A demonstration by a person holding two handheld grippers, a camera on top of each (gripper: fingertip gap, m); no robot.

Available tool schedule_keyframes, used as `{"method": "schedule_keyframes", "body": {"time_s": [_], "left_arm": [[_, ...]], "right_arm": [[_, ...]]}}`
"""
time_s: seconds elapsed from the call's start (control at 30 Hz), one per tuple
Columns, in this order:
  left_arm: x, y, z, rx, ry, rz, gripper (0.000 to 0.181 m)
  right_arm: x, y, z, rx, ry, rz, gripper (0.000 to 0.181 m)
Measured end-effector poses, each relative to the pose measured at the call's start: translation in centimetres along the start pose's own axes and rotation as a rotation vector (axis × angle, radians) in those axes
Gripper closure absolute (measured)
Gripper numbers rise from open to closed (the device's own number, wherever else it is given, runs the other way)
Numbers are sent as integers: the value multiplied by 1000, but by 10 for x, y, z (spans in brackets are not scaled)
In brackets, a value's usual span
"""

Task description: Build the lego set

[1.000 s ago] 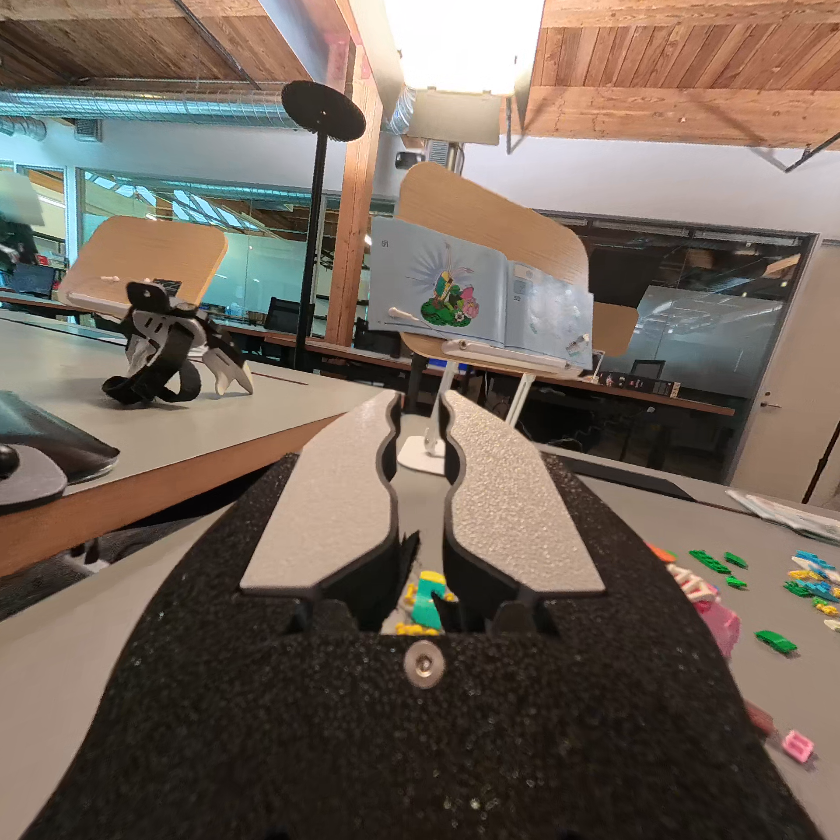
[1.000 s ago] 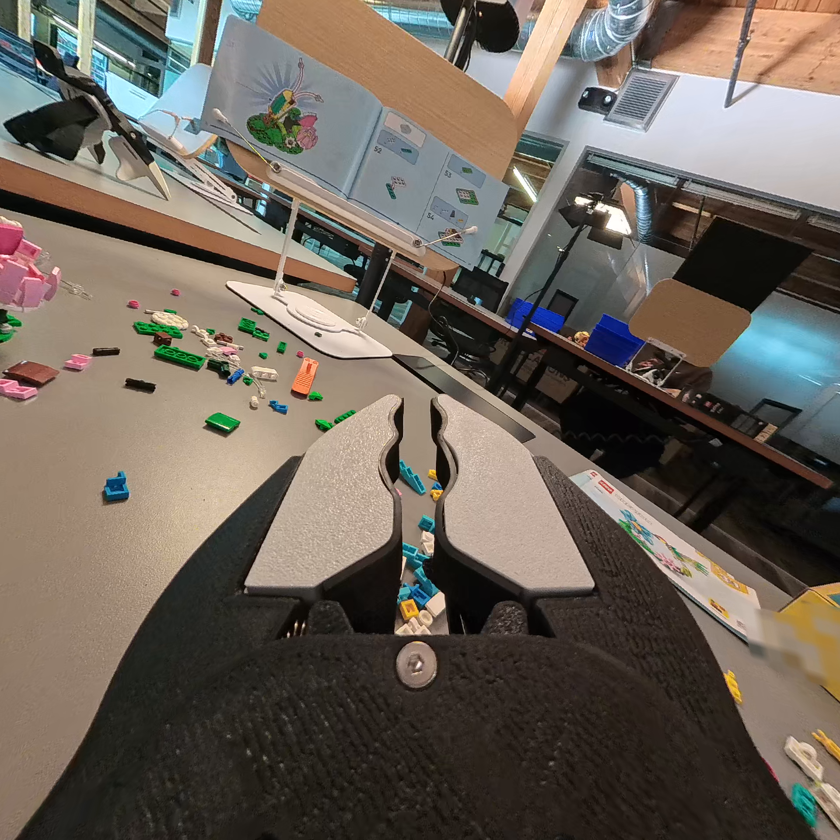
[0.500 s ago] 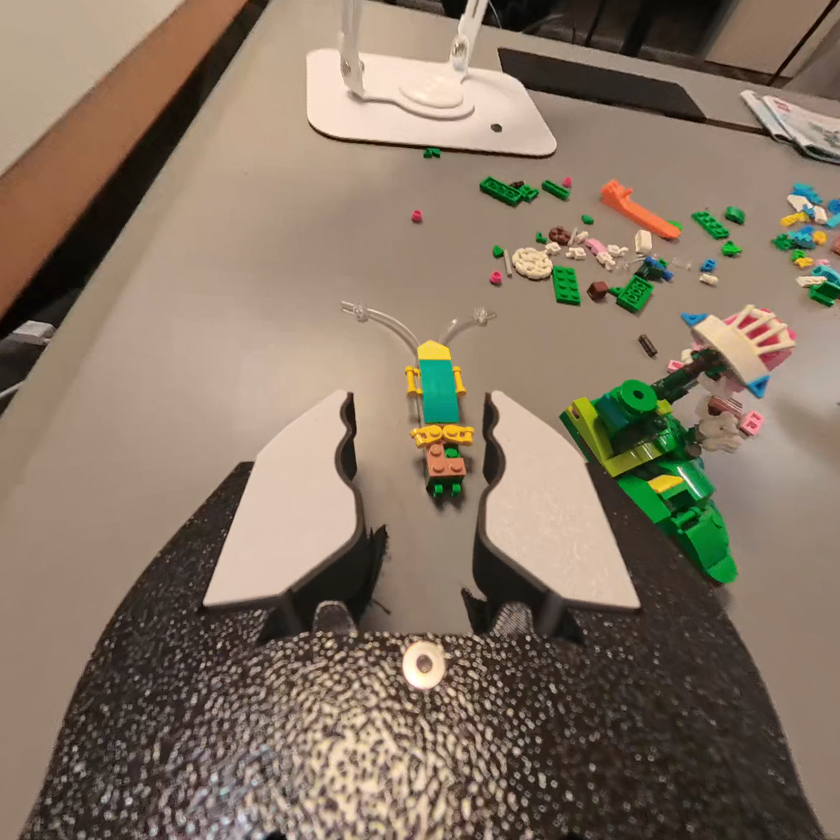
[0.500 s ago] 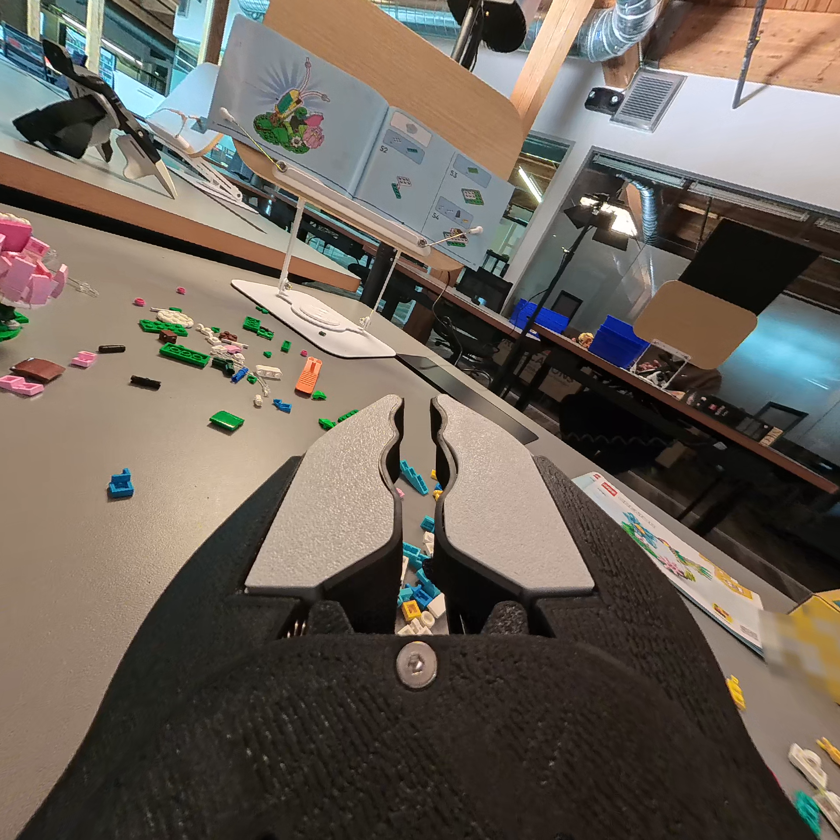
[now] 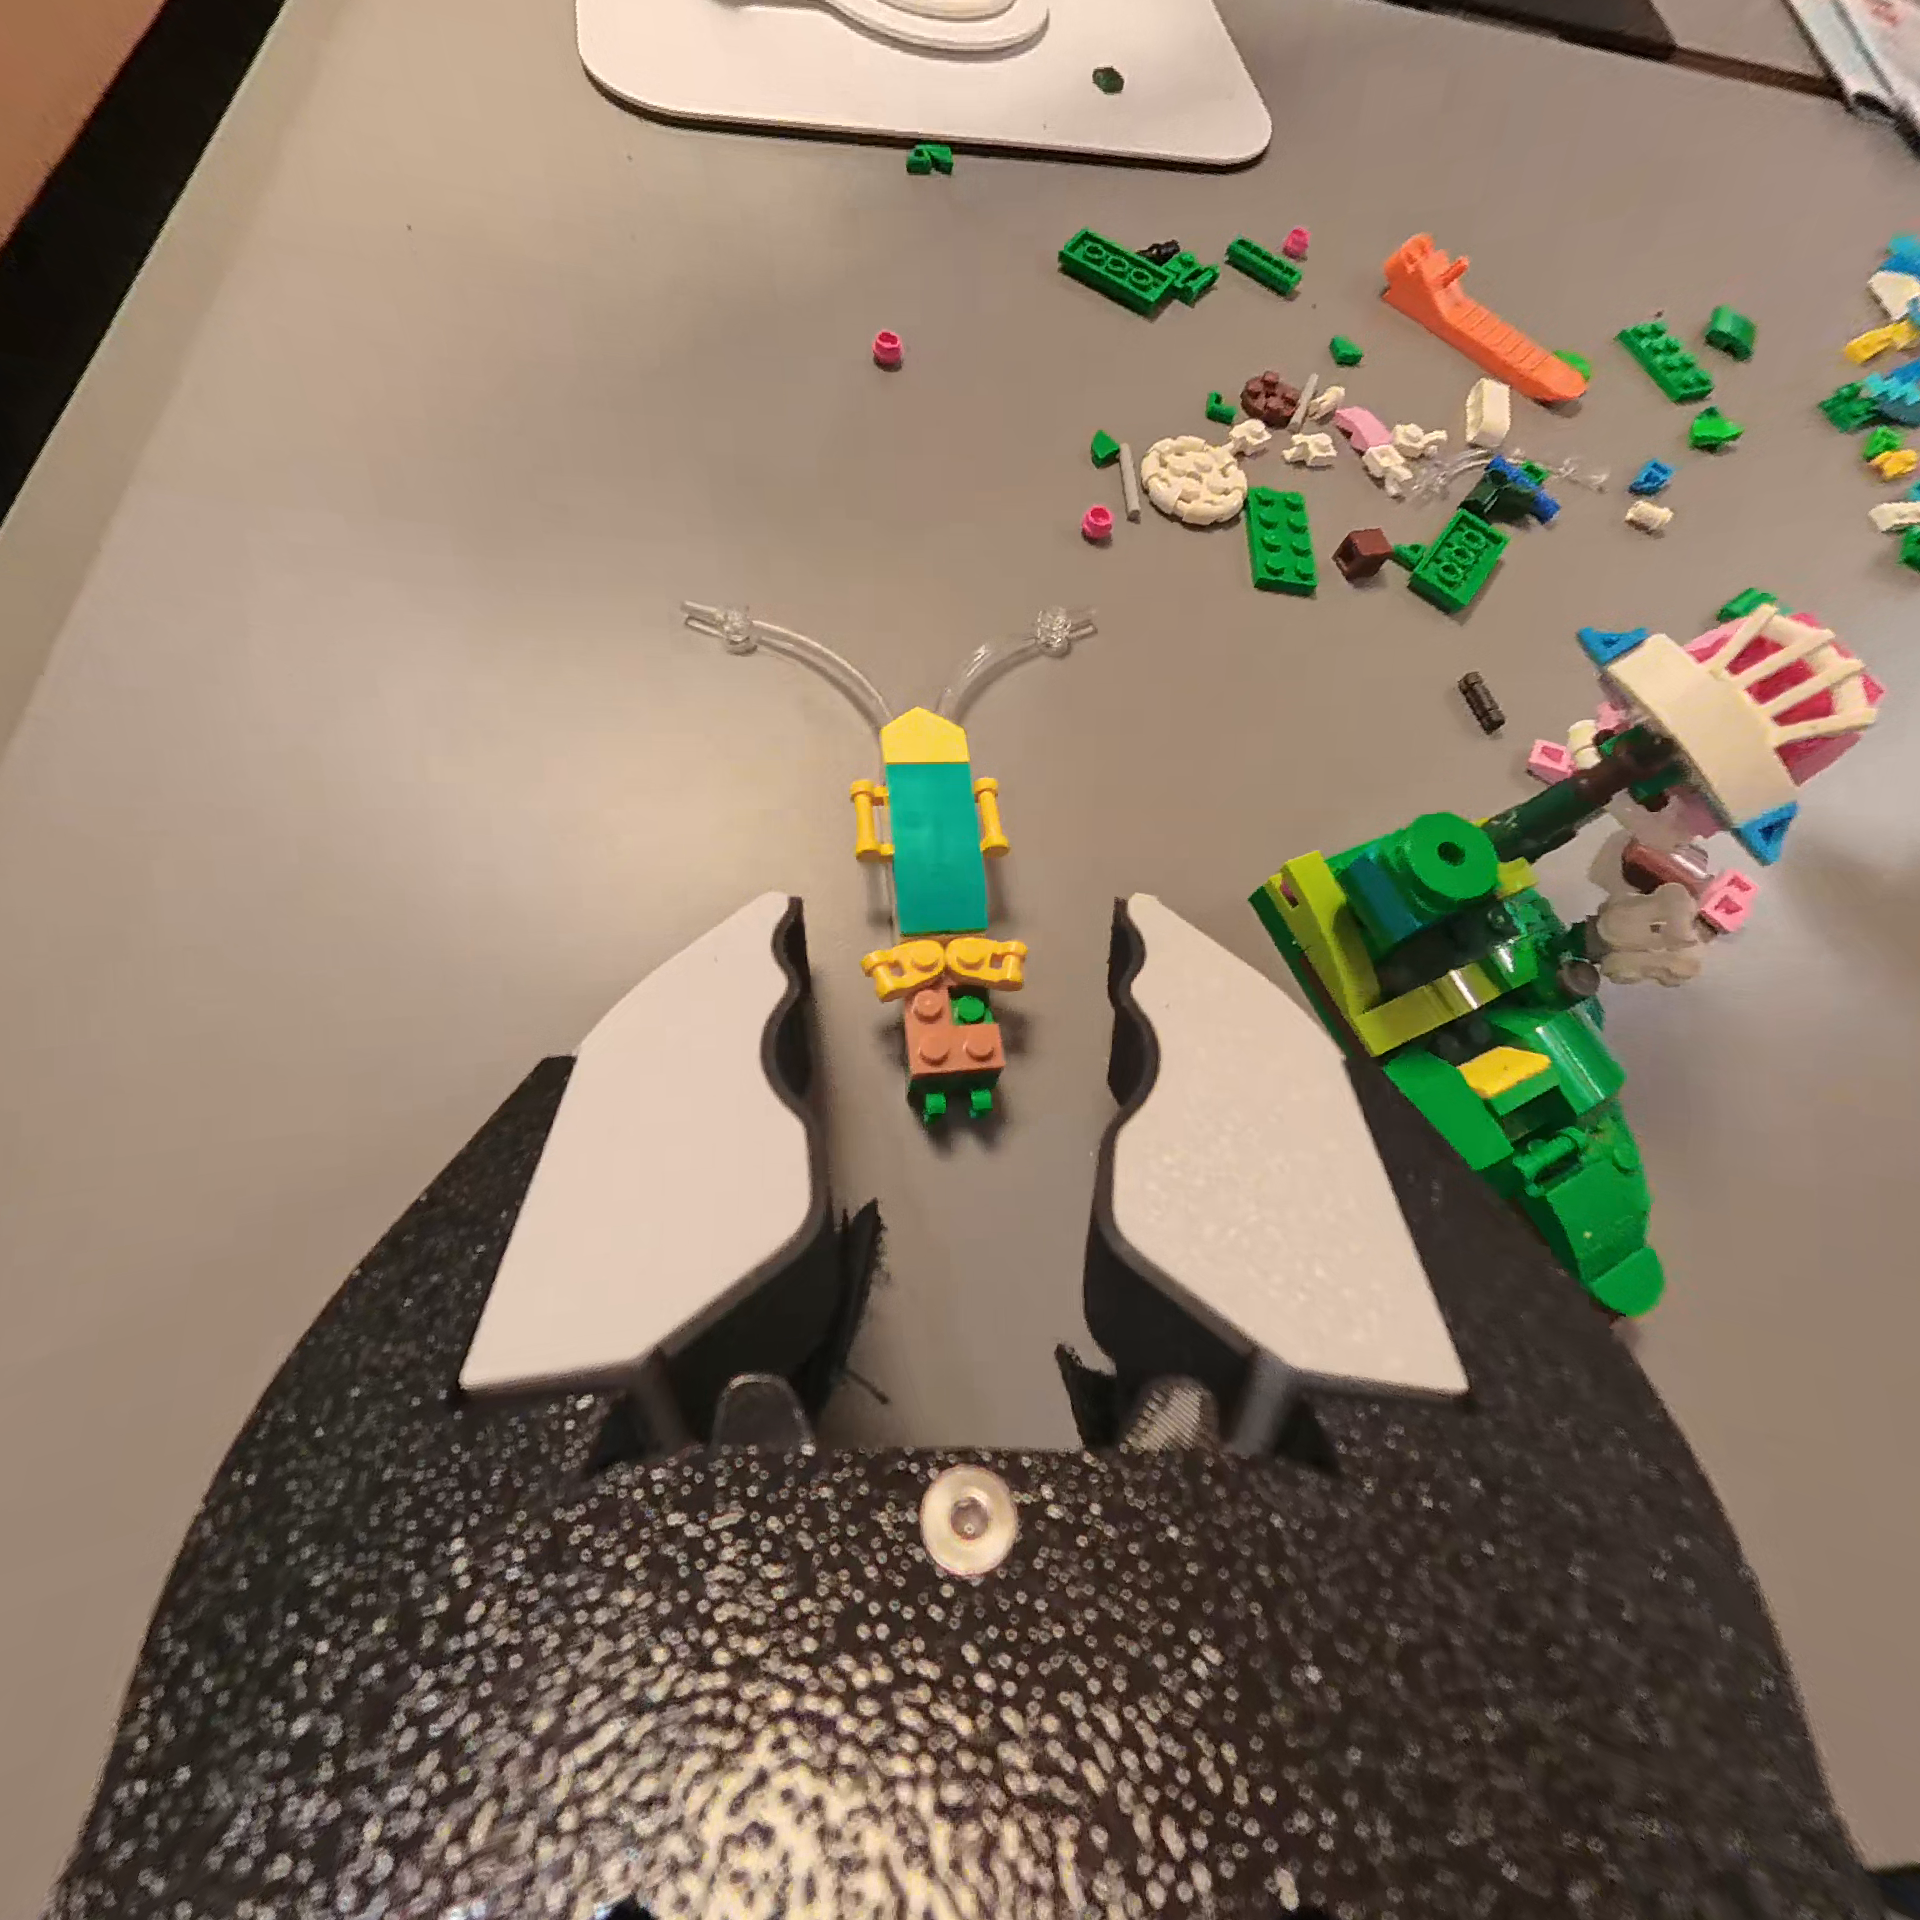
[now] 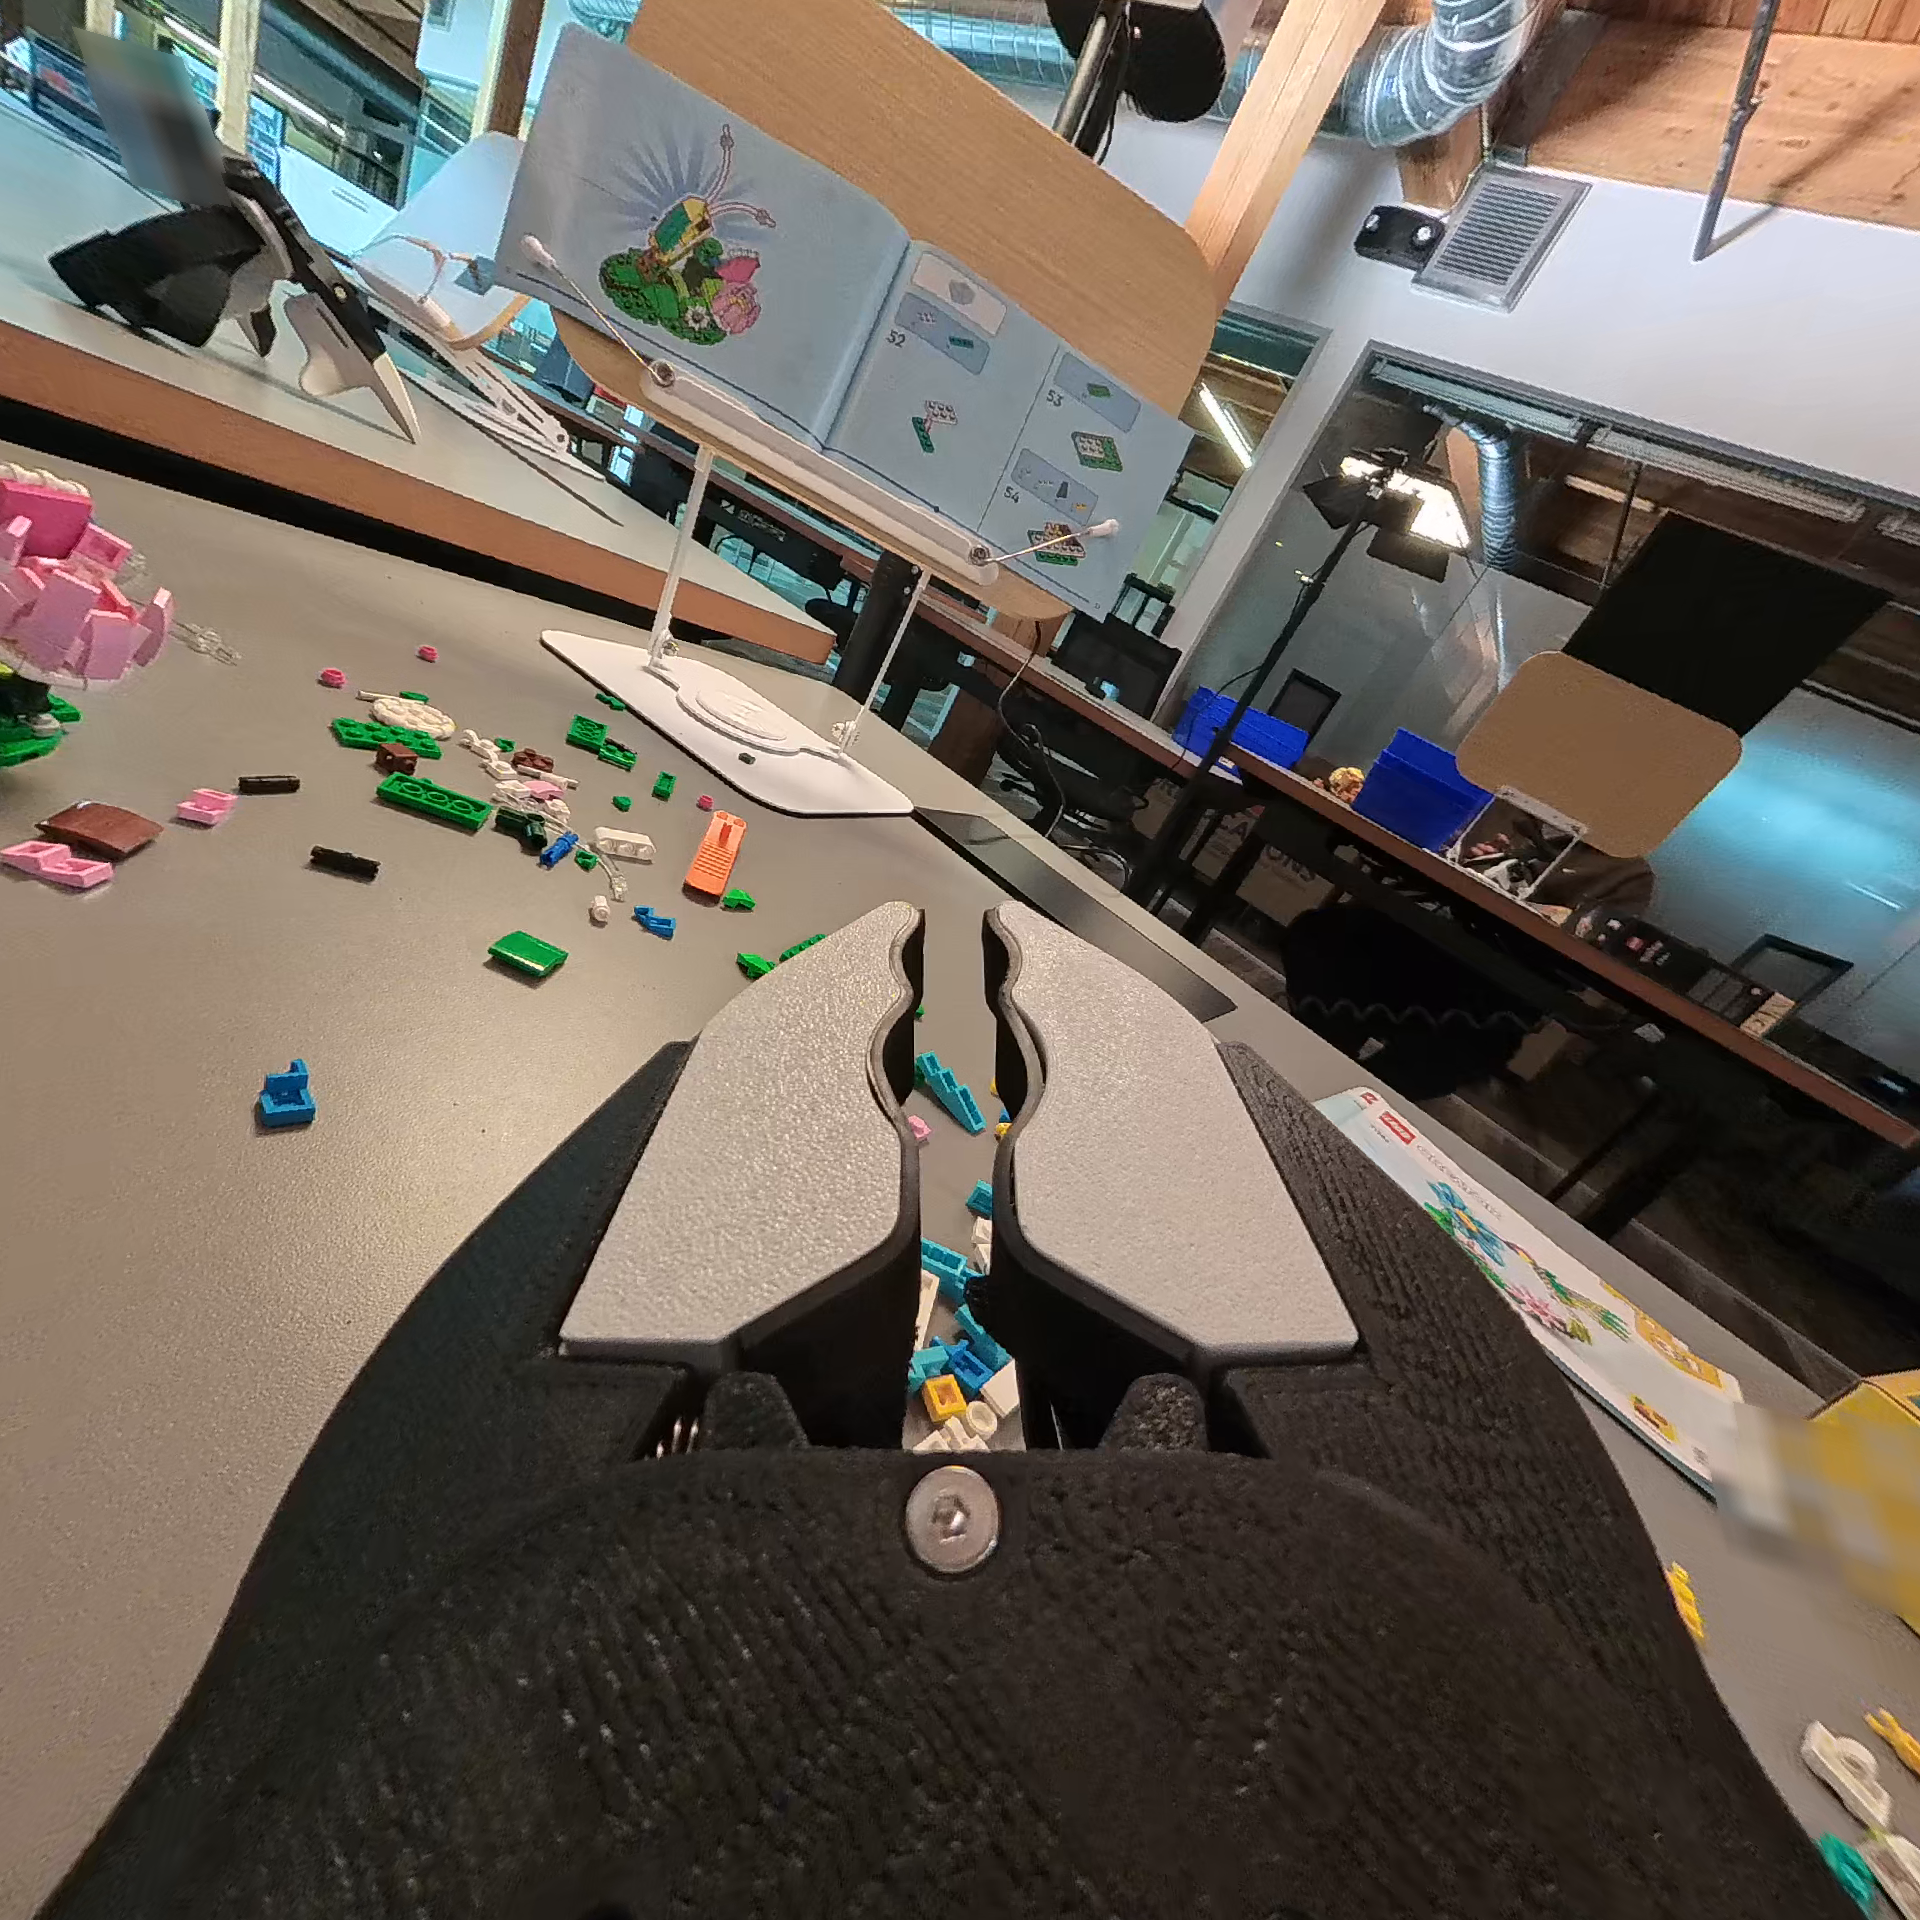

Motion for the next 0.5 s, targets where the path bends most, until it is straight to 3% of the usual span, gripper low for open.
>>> {"method": "schedule_keyframes", "body": {"time_s": [0.23, 0.5], "left_arm": [[5, -7, -2, -17, 41, 61, 124], [1, -4, 3, 18, 128, 40, 125]], "right_arm": [[0, 0, 1, -3, 3, 0, 173], [0, 0, 1, -4, 3, -1, 172]]}}
Point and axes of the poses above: each gripper's, where its closed fingertips meet, y back along the fingers, x out of its underside, z = x × y across the jaws, the point moved 1 cm from there along y, back along the fingers, and after that the axes turned 14 degrees about -x, right-handed, at the moved point
